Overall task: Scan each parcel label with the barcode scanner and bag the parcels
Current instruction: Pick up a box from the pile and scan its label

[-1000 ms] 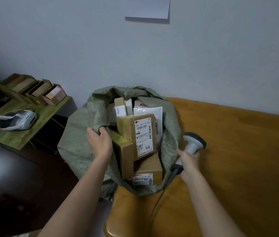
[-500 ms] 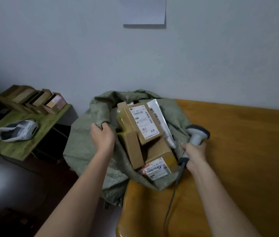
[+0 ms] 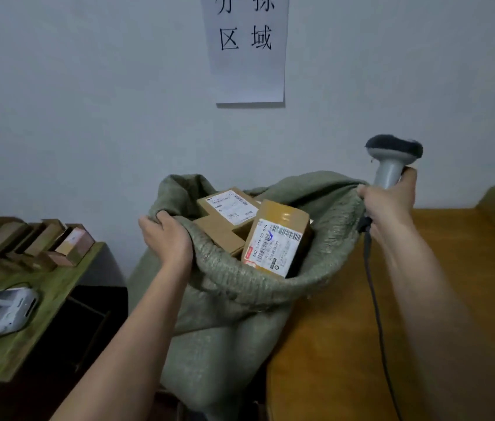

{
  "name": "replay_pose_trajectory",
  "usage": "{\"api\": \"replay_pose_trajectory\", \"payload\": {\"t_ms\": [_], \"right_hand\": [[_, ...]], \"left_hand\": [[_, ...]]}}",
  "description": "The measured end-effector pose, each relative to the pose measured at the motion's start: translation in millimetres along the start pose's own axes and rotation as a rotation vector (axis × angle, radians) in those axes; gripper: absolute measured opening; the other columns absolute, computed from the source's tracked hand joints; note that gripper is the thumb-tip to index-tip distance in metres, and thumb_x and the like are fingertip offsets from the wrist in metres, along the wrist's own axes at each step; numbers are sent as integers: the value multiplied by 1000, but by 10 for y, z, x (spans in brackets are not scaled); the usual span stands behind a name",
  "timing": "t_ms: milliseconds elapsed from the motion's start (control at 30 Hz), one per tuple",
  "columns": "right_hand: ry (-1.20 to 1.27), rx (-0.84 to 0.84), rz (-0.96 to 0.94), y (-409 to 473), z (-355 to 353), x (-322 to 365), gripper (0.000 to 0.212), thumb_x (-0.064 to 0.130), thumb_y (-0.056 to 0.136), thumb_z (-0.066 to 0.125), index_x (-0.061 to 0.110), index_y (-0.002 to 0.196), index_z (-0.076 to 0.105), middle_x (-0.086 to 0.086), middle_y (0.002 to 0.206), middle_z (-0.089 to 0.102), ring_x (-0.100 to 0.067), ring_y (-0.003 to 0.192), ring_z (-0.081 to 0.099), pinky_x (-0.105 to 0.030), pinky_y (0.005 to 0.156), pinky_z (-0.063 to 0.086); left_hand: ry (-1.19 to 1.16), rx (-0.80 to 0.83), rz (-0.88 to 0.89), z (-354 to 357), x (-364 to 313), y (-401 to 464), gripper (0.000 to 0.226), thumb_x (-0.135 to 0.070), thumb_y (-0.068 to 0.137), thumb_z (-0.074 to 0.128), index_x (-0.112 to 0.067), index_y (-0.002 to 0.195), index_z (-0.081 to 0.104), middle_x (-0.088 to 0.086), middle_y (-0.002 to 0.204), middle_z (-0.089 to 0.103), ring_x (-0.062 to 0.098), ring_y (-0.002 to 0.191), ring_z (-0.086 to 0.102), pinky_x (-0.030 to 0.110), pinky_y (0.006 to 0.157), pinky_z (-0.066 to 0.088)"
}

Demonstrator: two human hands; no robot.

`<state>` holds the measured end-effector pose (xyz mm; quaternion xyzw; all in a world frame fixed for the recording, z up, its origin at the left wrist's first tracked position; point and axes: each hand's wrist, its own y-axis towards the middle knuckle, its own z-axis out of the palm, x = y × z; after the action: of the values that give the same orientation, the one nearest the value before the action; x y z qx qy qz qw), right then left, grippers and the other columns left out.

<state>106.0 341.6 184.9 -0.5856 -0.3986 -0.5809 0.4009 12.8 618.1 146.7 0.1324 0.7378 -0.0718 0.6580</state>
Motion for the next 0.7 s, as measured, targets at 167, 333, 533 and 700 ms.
{"api": "replay_pose_trajectory", "payload": {"t_ms": [167,333,533,700], "right_hand": [[8,-12,-5,-11,149,110,40,3,87,62,23,113,38,1,94,48,-24,88,59,-43,78,58],[2,36,-2,-19,309,239,40,3,85,62,21,111,38,0,93,48,-27,91,60,-49,79,58],[-13,57,6,-29,414,202,42,4,82,63,22,111,38,0,93,49,-30,97,62,-52,82,58],[46,12,-105,72,310,235,49,13,78,67,29,115,39,-2,103,55,-23,90,64,-49,79,60]], "left_hand": [[-109,-67,30,-112,-222,417,26,-11,97,32,-20,73,30,-6,81,40,19,88,42,29,74,33],[-3,40,-17,-225,-148,355,12,-16,99,32,-9,98,42,8,102,48,20,92,45,35,86,39],[91,68,-56,-296,42,270,29,-19,98,35,2,102,55,21,109,57,32,103,53,39,92,40],[-80,-41,26,-317,-146,350,25,-22,96,33,-2,96,50,12,99,55,29,98,53,43,93,43]]}}
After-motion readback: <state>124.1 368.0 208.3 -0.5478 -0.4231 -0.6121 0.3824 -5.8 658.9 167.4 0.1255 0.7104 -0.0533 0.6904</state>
